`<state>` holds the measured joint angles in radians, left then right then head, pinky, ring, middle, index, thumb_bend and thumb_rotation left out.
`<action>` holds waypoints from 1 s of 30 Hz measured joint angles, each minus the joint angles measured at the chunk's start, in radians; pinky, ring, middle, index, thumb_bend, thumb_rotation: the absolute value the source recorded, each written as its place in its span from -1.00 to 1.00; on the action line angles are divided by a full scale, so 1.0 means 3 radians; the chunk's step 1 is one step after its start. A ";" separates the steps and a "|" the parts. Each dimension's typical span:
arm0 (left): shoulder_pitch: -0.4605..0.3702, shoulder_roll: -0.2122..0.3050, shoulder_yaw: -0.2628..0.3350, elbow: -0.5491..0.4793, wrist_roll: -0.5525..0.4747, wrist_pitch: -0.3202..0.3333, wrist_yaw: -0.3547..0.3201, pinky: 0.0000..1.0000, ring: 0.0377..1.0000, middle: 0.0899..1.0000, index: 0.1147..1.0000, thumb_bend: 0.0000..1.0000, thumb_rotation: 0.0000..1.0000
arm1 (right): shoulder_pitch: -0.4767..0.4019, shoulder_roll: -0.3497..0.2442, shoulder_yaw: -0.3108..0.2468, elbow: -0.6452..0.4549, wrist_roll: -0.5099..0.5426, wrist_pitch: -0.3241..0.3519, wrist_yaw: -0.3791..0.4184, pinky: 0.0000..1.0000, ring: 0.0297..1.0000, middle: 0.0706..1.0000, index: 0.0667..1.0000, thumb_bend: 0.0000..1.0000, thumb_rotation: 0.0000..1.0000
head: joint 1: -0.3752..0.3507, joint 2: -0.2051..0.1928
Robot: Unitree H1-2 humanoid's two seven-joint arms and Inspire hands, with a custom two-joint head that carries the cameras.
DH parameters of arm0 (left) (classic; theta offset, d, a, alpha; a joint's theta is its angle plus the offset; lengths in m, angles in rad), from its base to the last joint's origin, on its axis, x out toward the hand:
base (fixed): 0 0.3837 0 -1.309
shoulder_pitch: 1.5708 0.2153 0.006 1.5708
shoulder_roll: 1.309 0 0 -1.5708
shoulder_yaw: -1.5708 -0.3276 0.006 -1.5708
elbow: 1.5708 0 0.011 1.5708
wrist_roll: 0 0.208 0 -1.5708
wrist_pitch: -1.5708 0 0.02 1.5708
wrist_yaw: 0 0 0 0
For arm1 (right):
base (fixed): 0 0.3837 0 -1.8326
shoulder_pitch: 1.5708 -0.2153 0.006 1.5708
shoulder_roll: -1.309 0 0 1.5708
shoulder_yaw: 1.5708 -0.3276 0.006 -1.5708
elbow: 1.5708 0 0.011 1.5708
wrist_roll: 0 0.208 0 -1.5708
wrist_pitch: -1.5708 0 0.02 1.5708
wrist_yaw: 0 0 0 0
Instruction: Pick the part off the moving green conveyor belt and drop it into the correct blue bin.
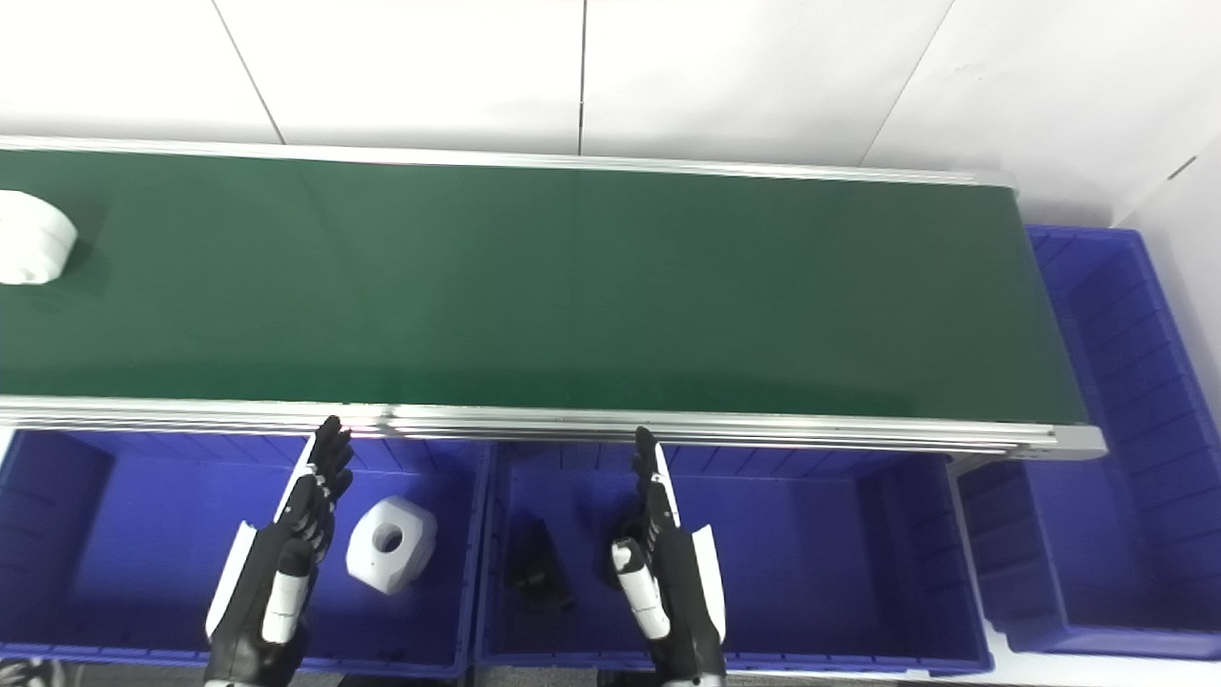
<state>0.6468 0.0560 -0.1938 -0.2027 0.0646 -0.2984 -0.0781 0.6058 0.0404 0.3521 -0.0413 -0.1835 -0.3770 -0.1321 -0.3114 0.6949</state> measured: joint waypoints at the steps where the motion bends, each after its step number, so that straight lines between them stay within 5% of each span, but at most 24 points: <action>1: 0.0000 0.0000 0.0001 0.0003 0.0006 0.0000 0.0000 1.00 1.00 1.00 1.00 0.78 1.00 | 0.0000 0.0000 0.0000 0.0000 0.0000 0.0000 0.0000 1.00 0.98 1.00 1.00 0.64 1.00 | 0.0000 0.0000; 30: 0.0004 0.0000 -0.0005 0.0009 -0.0008 0.0010 -0.0020 1.00 1.00 1.00 1.00 0.73 1.00 | 0.0000 0.0000 0.0000 0.0003 0.0000 0.0001 0.0002 1.00 0.98 1.00 1.00 0.63 1.00 | -0.0005 0.0000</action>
<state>0.6479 0.0559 -0.1953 -0.1999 0.0621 -0.2954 -0.0842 0.6058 0.0404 0.3520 -0.0405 -0.1834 -0.3769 -0.1314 -0.3129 0.6949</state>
